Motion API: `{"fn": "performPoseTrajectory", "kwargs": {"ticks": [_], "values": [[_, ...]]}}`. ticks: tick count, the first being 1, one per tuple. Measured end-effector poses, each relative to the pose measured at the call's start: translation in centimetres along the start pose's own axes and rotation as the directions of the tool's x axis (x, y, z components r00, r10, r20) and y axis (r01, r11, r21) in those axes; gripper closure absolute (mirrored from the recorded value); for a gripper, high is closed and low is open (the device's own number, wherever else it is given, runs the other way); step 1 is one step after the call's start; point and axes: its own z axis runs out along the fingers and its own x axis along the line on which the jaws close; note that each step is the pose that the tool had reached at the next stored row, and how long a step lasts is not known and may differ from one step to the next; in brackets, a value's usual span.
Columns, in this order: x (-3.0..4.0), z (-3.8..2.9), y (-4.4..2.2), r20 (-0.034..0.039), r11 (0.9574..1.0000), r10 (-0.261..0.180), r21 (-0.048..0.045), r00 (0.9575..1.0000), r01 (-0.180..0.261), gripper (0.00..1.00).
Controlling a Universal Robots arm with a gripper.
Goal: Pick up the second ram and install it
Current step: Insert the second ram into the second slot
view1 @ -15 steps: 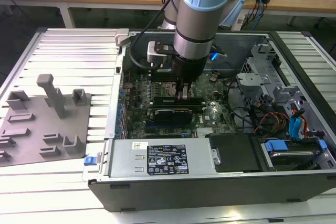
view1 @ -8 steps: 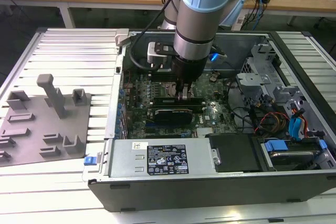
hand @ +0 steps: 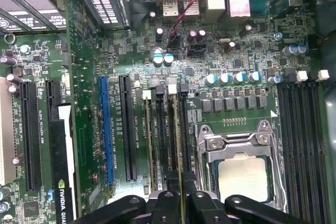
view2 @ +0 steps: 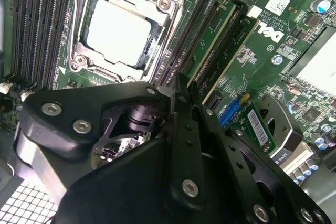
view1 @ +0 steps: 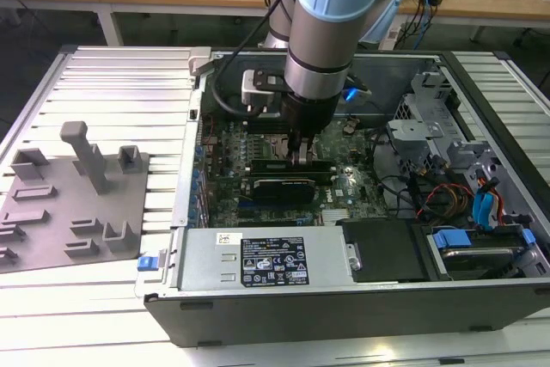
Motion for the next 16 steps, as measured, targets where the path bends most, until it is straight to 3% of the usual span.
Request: {"fn": "performPoseTrajectory", "kwargs": {"ticks": [9, 10, 11, 14, 16], "values": [[0.01, 0.31, -0.03, 0.0015, 1.0000, -0.009, -0.0003, 1.0000, 0.009, 0.86], [0.02, 0.30, -0.02, 0.0011, 1.0000, -0.009, -0.0007, 1.0000, 0.009, 0.78], [0.01, 0.20, -0.01, 0.0010, 1.0000, -0.009, -0.0008, 1.0000, 0.009, 0.78], [-0.19, -2.47, 0.12, 0.0011, 1.0000, -0.009, 0.0010, 1.0000, 0.009, 0.78], [-0.31, -3.33, 0.17, 0.0009, 1.0000, -0.009, 0.0020, 1.0000, 0.009, 0.80]]}}
